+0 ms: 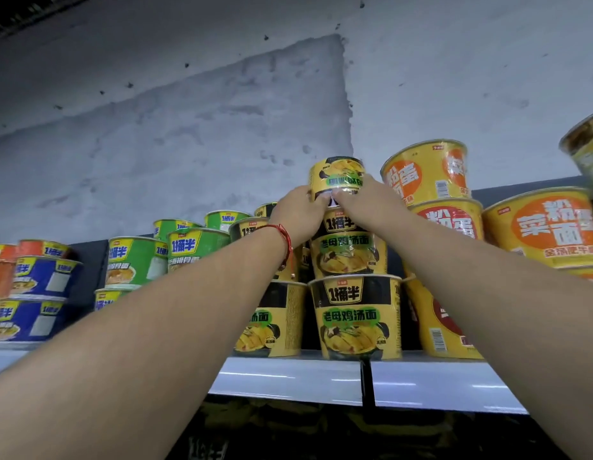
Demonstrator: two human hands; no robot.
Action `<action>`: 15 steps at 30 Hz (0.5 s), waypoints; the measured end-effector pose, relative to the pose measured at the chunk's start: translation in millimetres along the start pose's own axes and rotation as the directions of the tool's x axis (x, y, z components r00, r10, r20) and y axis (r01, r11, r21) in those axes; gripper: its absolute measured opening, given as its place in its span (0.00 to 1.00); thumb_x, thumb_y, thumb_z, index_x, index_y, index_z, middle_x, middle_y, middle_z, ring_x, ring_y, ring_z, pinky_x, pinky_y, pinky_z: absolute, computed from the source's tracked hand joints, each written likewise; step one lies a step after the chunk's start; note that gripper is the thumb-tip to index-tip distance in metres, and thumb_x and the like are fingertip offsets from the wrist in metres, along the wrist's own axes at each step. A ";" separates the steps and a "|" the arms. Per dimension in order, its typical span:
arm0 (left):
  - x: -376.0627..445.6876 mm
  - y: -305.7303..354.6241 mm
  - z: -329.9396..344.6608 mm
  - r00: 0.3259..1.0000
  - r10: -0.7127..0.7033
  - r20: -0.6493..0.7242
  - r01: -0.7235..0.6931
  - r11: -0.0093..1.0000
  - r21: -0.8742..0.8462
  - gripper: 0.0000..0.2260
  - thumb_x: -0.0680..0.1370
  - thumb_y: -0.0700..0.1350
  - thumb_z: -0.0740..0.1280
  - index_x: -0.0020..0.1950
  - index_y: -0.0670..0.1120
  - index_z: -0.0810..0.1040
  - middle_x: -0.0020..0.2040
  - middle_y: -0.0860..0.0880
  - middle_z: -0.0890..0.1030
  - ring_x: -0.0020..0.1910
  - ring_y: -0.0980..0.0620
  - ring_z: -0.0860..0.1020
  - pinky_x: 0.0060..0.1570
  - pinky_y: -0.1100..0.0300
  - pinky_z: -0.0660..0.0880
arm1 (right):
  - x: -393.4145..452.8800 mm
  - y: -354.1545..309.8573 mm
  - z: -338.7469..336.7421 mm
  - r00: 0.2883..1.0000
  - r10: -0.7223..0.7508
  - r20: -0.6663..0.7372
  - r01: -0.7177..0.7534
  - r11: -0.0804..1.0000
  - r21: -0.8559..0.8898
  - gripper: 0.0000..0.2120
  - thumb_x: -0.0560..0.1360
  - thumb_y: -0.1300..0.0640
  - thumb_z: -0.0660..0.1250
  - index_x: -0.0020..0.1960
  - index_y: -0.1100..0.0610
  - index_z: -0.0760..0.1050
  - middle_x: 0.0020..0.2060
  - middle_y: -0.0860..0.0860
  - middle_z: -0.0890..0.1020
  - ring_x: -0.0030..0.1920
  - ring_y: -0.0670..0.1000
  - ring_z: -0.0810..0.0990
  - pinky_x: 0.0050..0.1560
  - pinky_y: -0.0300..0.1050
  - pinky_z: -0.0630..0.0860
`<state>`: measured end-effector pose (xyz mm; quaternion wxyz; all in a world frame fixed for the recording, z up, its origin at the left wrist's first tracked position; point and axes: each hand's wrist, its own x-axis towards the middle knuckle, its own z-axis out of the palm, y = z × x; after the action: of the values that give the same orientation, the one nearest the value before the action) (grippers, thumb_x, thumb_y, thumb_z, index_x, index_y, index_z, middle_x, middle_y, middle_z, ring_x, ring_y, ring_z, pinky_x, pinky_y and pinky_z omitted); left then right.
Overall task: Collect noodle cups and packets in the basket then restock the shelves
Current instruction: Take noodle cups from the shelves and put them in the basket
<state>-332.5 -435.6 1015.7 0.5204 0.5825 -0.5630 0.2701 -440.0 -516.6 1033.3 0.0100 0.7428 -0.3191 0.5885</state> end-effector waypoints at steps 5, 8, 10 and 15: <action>-32.0 -8.9 -26.6 0.984 0.108 -0.142 -0.104 0.994 0.034 0.22 0.80 0.58 0.62 0.72 0.51 0.68 0.68 0.46 0.74 0.63 0.46 0.75 0.61 0.50 0.74 | -41.8 -23.4 -12.8 0.987 -0.084 -0.135 0.110 0.975 0.193 0.31 0.77 0.40 0.62 0.75 0.55 0.63 0.70 0.57 0.70 0.68 0.59 0.70 0.64 0.53 0.69; -94.0 -33.3 -60.0 0.963 0.190 -0.190 -0.192 0.981 0.010 0.19 0.77 0.57 0.63 0.67 0.54 0.73 0.61 0.50 0.78 0.56 0.51 0.79 0.57 0.50 0.76 | -106.3 -42.1 -7.1 0.947 -0.247 -0.206 0.304 0.895 0.325 0.25 0.78 0.45 0.64 0.72 0.52 0.67 0.67 0.51 0.71 0.67 0.51 0.70 0.64 0.45 0.66; -156.9 -63.1 -82.8 0.968 0.207 -0.144 -0.202 0.978 0.052 0.19 0.75 0.58 0.63 0.65 0.55 0.74 0.58 0.54 0.79 0.55 0.54 0.78 0.57 0.51 0.76 | -160.2 -50.2 9.6 0.923 -0.350 -0.158 0.384 0.823 0.419 0.20 0.77 0.47 0.66 0.67 0.50 0.71 0.61 0.47 0.74 0.60 0.45 0.73 0.58 0.38 0.68; -374.1 -174.3 -130.5 0.980 -0.138 0.144 0.091 0.952 0.292 0.23 0.75 0.65 0.58 0.68 0.59 0.70 0.62 0.65 0.72 0.59 0.70 0.70 0.60 0.67 0.70 | -313.0 -59.4 98.4 0.843 -0.454 0.289 0.162 0.727 0.667 0.13 0.72 0.46 0.68 0.56 0.45 0.78 0.51 0.40 0.80 0.52 0.38 0.78 0.54 0.30 0.71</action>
<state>-216.2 -207.2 666.9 0.3985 0.7029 -0.5241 0.2690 -358.2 -363.0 748.9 -0.2049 0.8587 0.0296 0.4688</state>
